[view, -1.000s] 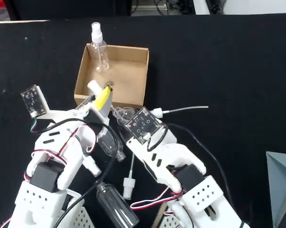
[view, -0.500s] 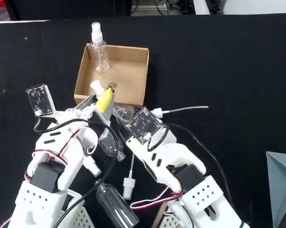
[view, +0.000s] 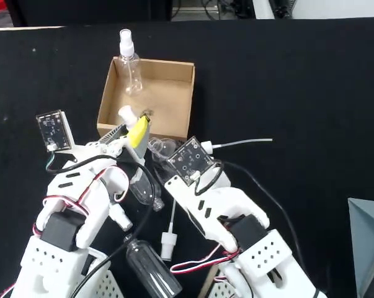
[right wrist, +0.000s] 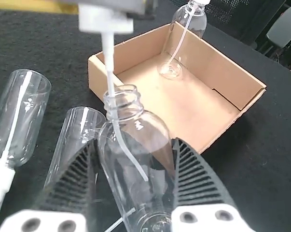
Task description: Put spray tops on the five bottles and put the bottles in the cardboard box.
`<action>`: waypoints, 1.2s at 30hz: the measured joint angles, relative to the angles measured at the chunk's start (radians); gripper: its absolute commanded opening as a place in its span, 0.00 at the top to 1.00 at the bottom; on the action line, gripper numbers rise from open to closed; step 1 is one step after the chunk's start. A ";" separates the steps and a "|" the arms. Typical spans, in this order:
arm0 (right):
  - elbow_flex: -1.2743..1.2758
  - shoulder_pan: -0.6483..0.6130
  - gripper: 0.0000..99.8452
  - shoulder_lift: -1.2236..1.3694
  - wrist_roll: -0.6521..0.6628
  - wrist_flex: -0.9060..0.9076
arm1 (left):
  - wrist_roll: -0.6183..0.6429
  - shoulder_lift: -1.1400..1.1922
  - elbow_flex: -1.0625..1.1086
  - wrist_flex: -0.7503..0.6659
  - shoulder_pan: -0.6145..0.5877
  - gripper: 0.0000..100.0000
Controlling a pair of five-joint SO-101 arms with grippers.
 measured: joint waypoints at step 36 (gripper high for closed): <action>0.000 0.002 0.94 0.000 -0.009 -0.026 | -0.236 -0.002 0.057 0.051 0.084 0.75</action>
